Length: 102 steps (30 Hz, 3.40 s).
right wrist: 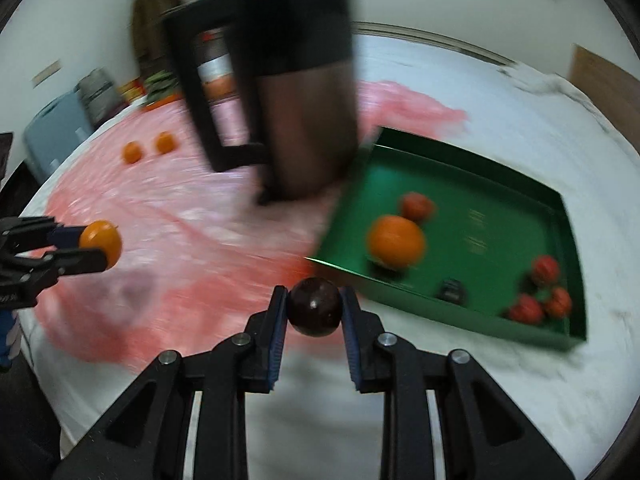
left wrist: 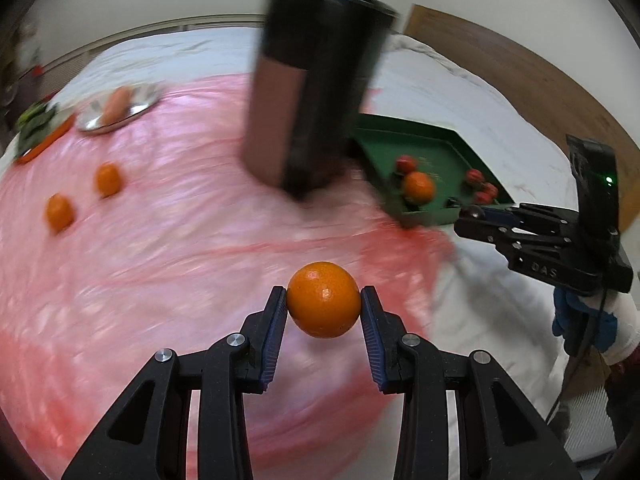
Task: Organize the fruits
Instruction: 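Carry the orange and plum into the green tray and release both, then move both open tools back away from the tray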
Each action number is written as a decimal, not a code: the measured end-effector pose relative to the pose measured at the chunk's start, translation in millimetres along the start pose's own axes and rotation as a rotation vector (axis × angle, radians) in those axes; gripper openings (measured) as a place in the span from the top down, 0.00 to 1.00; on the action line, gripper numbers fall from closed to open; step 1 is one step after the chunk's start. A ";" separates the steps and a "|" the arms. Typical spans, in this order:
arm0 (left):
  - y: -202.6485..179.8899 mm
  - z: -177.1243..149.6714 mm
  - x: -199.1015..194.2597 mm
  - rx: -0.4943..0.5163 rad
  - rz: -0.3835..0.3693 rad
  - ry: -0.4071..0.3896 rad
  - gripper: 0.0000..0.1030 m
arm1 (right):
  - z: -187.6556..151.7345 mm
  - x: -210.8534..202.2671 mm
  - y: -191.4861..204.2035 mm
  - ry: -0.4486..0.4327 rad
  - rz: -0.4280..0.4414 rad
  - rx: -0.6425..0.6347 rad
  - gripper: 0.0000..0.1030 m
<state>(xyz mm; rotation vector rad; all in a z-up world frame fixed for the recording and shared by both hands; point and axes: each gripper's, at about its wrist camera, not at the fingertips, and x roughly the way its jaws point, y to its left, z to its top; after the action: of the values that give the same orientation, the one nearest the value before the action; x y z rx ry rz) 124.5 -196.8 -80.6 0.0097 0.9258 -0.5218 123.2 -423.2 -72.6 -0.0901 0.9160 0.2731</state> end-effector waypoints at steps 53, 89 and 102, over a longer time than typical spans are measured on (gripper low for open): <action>-174.9 129.9 178.9 0.416 0.062 0.072 0.55 | 3.4 39.7 -166.4 -0.043 -0.155 0.248 0.28; -92.0 17.9 -34.1 0.251 0.120 -0.080 0.43 | -30.0 -89.3 -15.9 -0.136 -0.155 0.208 0.00; -25.3 -19.3 -78.3 0.103 0.256 -0.117 0.31 | -40.0 -98.5 52.8 -0.141 -0.100 0.170 0.00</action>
<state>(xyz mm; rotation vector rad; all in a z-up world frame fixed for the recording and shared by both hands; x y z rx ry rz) 60.8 -181.3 -27.2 0.1865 0.7686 -0.3280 21.3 -399.3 -16.7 0.0396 0.7890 0.1068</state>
